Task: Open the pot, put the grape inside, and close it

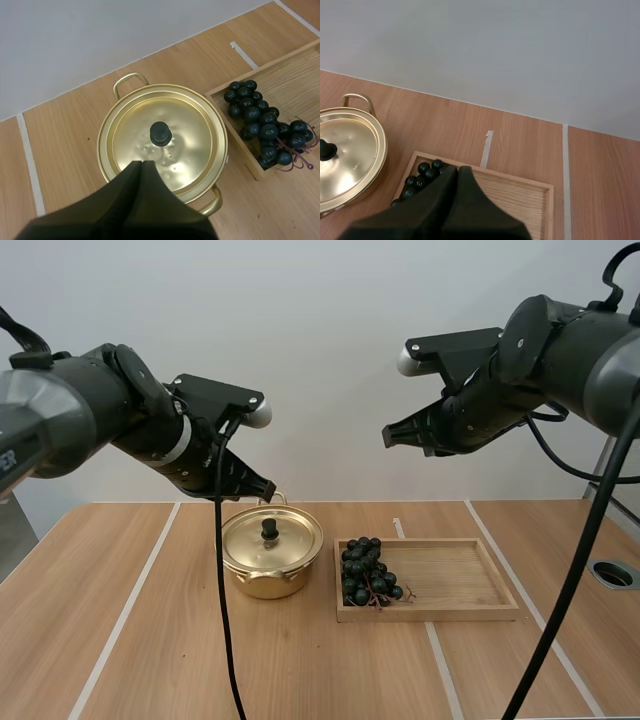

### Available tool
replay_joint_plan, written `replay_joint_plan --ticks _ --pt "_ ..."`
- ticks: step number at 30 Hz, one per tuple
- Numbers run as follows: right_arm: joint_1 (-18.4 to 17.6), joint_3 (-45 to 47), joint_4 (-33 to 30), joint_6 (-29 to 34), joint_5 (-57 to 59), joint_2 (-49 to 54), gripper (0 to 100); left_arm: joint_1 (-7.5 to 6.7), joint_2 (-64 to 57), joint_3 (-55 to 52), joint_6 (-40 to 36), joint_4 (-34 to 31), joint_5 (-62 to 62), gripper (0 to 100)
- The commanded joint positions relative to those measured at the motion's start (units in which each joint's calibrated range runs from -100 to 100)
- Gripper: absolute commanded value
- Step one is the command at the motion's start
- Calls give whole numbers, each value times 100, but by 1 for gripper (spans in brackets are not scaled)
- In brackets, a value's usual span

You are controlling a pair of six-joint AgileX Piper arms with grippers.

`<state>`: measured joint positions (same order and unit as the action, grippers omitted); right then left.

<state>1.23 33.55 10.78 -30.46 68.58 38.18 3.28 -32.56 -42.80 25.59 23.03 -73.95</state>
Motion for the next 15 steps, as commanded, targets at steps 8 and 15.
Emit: replay_joint_plan --ticks 8,15 --pt "-6 -30 -49 -599 466 53 68 8 9 47 551 -14 508 79" --pt "-6 -30 -49 -657 491 53 100 -89 9 47 766 13 665 100"
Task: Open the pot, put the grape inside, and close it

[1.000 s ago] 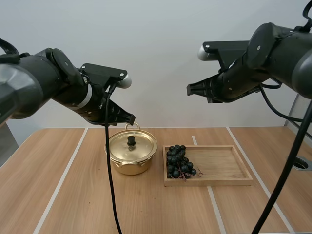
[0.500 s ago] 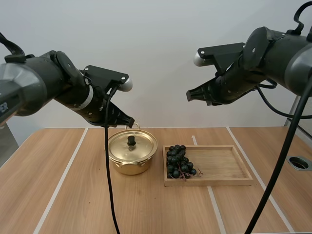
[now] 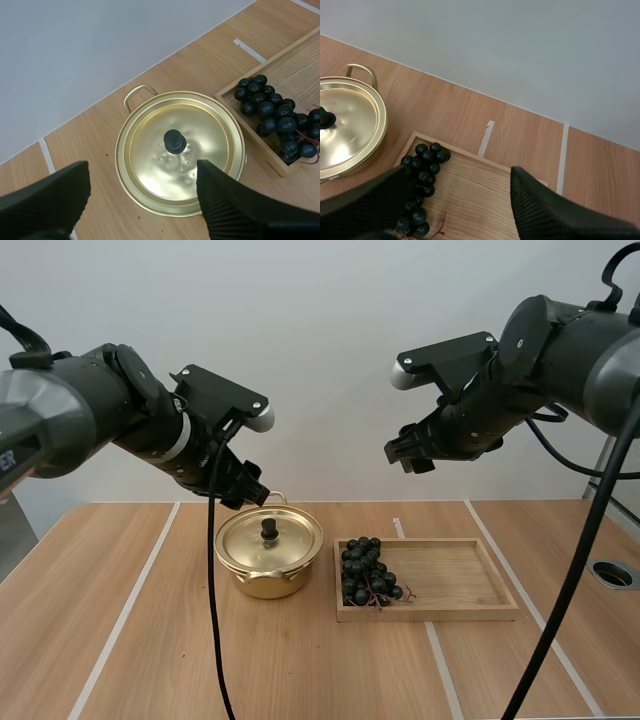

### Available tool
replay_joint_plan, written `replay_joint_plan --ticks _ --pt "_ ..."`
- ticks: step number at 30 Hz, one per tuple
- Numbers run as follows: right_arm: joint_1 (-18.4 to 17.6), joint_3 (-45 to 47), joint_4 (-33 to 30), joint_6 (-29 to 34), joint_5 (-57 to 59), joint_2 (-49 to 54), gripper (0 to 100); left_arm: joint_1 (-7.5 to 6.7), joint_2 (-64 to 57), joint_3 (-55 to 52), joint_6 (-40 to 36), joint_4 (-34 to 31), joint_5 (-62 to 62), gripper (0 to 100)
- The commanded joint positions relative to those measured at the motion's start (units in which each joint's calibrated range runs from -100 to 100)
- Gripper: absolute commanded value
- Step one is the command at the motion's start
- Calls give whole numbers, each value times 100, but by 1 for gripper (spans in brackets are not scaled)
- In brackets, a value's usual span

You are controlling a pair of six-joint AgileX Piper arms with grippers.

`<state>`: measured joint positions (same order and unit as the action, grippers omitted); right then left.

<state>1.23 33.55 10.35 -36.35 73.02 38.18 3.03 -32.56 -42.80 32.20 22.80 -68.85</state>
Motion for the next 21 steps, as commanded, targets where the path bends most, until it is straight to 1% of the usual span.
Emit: replay_joint_plan --ticks 1,7,9,11,21 --pt "-6 -30 -6 -68 47 53 100 -104 9 47 113 36 199 100" --pt "-6 -30 -6 -68 220 53 100 -382 223 47 90 -100 539 100" --pt "-6 -30 -6 -68 291 53 100 -438 457 60 9 -196 546 100" --pt "-6 -30 6 -68 355 53 100 -471 727 118 -116 -256 546 100" --pt "-6 -30 109 -68 422 53 100 -479 2143 620 -150 -256 546 100"
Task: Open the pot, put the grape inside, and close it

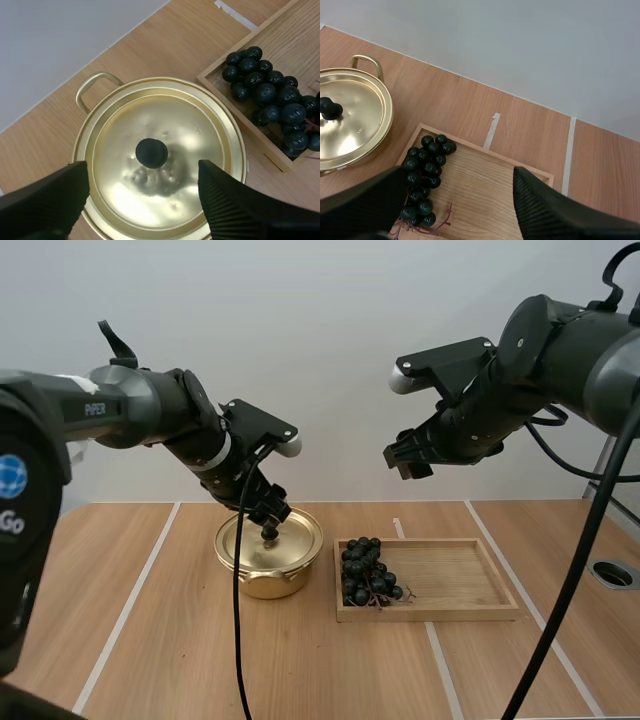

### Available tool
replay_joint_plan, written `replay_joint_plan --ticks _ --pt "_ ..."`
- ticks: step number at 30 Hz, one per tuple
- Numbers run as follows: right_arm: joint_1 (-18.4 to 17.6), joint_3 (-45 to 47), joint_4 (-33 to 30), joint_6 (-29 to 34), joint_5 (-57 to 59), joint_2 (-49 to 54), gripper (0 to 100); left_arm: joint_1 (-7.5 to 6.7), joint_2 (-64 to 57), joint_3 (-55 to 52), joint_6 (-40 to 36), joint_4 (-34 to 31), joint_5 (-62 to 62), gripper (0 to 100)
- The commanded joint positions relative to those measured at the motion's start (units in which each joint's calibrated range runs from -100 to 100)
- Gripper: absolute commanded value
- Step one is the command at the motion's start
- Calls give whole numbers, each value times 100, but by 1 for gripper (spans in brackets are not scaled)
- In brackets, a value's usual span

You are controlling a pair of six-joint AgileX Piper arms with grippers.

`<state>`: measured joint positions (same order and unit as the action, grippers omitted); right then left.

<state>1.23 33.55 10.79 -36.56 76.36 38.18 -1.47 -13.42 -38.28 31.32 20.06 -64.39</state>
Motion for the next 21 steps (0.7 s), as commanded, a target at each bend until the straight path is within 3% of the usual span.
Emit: replay_joint_plan --ticks 1,14,21 --pt "-6 -30 104 -47 88 53 100 -30 332 221 -62 18 101 100" --pt "-6 -30 219 -47 155 53 100 -46 1271 674 -62 18 -174 100" --pt "-6 -30 284 -47 302 53 100 -260 1418 860 -165 -104 -224 100"
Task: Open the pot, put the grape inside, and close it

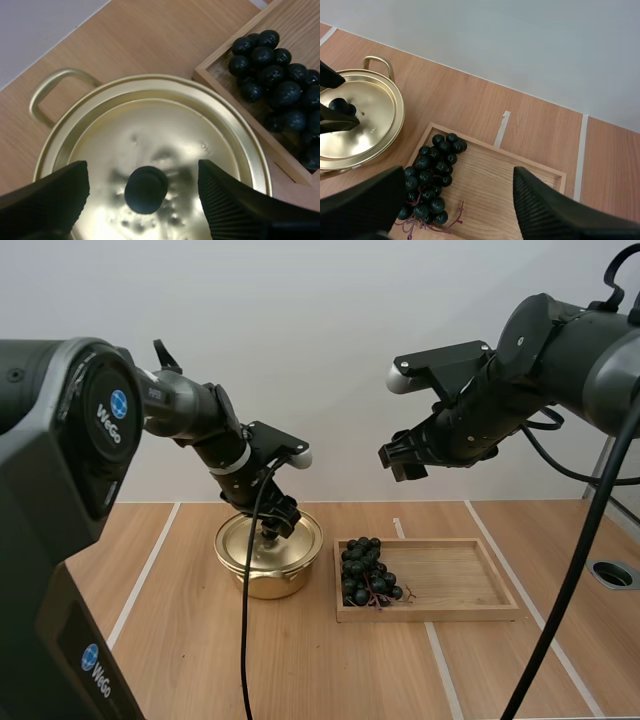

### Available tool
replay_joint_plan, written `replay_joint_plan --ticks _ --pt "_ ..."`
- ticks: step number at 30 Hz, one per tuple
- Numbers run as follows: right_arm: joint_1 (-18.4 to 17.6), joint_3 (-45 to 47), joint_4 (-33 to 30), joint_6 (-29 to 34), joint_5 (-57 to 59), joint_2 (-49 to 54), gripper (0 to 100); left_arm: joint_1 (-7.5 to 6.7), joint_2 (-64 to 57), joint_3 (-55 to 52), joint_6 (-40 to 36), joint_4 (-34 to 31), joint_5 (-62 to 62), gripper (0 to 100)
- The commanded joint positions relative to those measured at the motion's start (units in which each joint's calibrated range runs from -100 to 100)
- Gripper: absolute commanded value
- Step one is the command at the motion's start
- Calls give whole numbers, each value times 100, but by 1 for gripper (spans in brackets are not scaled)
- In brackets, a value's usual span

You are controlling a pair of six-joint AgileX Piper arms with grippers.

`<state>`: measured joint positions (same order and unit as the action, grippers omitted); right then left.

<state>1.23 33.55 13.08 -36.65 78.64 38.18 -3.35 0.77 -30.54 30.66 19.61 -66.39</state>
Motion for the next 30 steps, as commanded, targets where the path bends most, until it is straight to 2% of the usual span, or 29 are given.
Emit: replay_joint_plan --ticks 1,8,19,21,22,24,26,28,30 --pt "-6 -30 56 -38 115 53 100 -95 -1 105 -123 -102 -24 100" --pt "-6 -30 56 -38 308 53 100 -111 -1 151 -498 -770 -55 100" --pt "-6 -30 79 -38 306 53 100 -111 355 151 -529 -808 -252 100" --pt "-6 -30 79 -38 306 53 100 -111 385 151 -529 -808 -262 87" --pt "-6 -30 79 -38 306 53 100 -111 385 151 -529 -808 -248 76" --pt "-6 -30 79 -38 306 53 100 -111 385 151 -529 -771 -248 52" --pt "-6 -30 79 -38 306 53 100 -111 385 151 -529 -751 -248 23" --pt "-6 -30 79 -38 306 53 100 -111 385 151 -529 -751 -248 0" --pt "-6 -30 78 -38 306 53 100 -111 374 151 -529 -751 -248 0"
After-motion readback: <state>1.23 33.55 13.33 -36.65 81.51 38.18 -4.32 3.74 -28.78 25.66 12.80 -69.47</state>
